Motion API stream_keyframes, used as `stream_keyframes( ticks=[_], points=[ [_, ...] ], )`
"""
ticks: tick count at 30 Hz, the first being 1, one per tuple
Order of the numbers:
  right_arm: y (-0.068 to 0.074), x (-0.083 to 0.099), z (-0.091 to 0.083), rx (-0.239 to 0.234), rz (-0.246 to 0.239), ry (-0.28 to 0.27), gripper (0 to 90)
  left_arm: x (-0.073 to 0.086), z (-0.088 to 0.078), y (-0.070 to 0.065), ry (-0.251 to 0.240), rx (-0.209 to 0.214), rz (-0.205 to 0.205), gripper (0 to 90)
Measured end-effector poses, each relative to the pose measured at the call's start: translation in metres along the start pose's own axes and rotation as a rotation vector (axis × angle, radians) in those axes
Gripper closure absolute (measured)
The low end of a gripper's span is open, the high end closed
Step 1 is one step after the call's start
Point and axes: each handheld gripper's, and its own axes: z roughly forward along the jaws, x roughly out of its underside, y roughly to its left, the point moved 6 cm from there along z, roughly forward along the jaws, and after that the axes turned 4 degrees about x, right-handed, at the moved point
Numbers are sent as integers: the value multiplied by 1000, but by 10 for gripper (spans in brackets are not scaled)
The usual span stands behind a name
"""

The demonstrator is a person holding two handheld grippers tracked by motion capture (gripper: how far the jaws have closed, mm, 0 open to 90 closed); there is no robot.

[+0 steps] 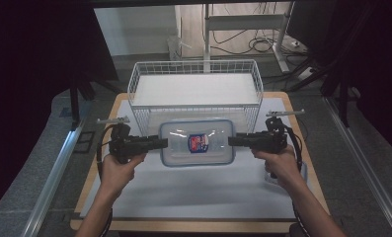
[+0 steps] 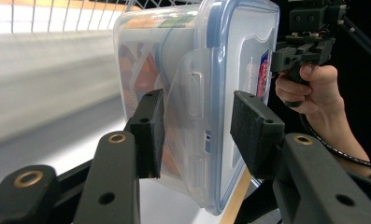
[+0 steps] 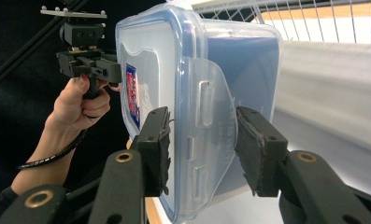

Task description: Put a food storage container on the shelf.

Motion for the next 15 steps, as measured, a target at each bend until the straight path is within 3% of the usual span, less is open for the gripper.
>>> stream_keyframes(
  ticks=[15],
  points=[
    [5, -56, -2, 4, -15, -47, 564, -55, -9, -1, -19, -14, 30, 555]
  ],
)
